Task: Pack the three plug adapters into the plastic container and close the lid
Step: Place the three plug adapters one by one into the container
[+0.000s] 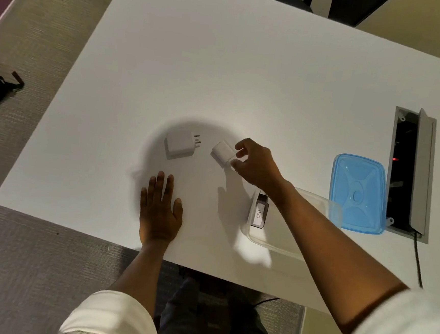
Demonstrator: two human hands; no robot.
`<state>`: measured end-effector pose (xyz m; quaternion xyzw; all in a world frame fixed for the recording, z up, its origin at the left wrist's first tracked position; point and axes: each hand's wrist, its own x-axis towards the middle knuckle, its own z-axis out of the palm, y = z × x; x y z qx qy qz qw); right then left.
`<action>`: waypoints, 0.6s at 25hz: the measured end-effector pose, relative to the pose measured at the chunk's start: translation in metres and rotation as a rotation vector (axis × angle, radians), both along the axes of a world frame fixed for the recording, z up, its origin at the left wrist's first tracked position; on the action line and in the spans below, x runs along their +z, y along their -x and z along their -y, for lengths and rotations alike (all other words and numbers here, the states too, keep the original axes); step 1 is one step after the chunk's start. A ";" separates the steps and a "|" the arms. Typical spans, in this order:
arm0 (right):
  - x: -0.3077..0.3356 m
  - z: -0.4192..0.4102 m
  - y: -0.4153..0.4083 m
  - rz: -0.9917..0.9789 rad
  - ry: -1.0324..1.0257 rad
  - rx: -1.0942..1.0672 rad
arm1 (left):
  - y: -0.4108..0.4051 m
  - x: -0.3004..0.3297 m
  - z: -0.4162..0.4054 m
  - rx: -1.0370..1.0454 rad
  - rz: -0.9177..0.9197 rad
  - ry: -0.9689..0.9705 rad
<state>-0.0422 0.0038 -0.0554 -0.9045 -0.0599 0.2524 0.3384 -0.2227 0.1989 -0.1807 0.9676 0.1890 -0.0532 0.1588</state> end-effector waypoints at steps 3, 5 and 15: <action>-0.015 -0.029 -0.014 0.002 0.233 0.106 | 0.000 0.000 0.000 0.000 0.005 0.003; -0.020 -0.043 -0.016 0.001 0.350 0.133 | 0.000 0.000 0.000 0.000 0.004 0.006; -0.040 -0.070 -0.012 0.005 0.486 0.144 | 0.000 -0.001 -0.001 0.001 0.030 0.008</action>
